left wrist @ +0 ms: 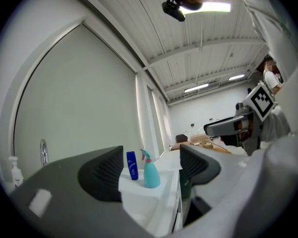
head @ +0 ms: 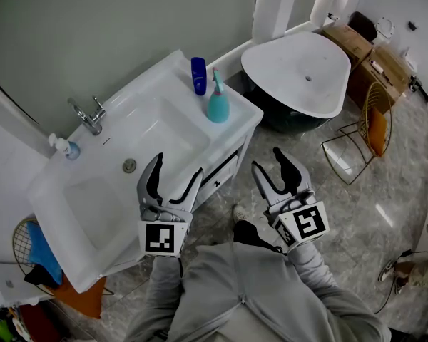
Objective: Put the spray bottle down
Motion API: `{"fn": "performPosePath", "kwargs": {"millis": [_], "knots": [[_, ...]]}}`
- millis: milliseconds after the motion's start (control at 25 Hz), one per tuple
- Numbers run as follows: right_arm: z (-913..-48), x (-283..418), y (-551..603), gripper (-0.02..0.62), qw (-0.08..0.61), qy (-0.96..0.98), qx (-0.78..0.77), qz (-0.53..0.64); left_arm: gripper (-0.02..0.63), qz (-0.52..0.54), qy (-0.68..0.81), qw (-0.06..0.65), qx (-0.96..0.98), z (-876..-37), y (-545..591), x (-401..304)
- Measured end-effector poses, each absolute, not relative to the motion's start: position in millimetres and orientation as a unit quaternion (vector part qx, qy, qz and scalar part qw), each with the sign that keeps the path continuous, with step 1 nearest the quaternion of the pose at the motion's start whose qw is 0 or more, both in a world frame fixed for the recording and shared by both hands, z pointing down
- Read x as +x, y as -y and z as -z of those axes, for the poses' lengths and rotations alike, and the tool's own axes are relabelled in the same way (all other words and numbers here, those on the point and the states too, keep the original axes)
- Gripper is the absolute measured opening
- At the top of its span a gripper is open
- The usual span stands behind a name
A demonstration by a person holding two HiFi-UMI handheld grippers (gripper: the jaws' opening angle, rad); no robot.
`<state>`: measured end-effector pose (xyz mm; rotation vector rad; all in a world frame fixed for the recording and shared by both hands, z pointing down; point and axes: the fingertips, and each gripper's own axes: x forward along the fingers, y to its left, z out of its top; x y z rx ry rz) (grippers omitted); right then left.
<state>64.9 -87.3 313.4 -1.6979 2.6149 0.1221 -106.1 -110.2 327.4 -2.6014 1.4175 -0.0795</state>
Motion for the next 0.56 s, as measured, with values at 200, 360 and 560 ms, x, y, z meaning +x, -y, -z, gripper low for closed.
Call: {"fn": "performPosePath", "kwargs": {"millis": [200,360,560], "knots": [[-314.3,61.2,89.8,0.225,0.007,-0.838,-0.544,-0.037,0.407,0.023,-0.478,0.079,-0.875,-329.7,112.8,-108.3],[-314.1,59.9,91.2,0.225,0.008,-0.839,-0.543,-0.037,0.408,0.025,-0.476,0.078,-0.875,-331.8,113.7,-108.4],[-313.9,58.6,91.5,0.225,0.007,-0.838,-0.544,-0.037,0.408,0.022,-0.476,0.077,-0.876,-331.3,114.8,-109.8]]}}
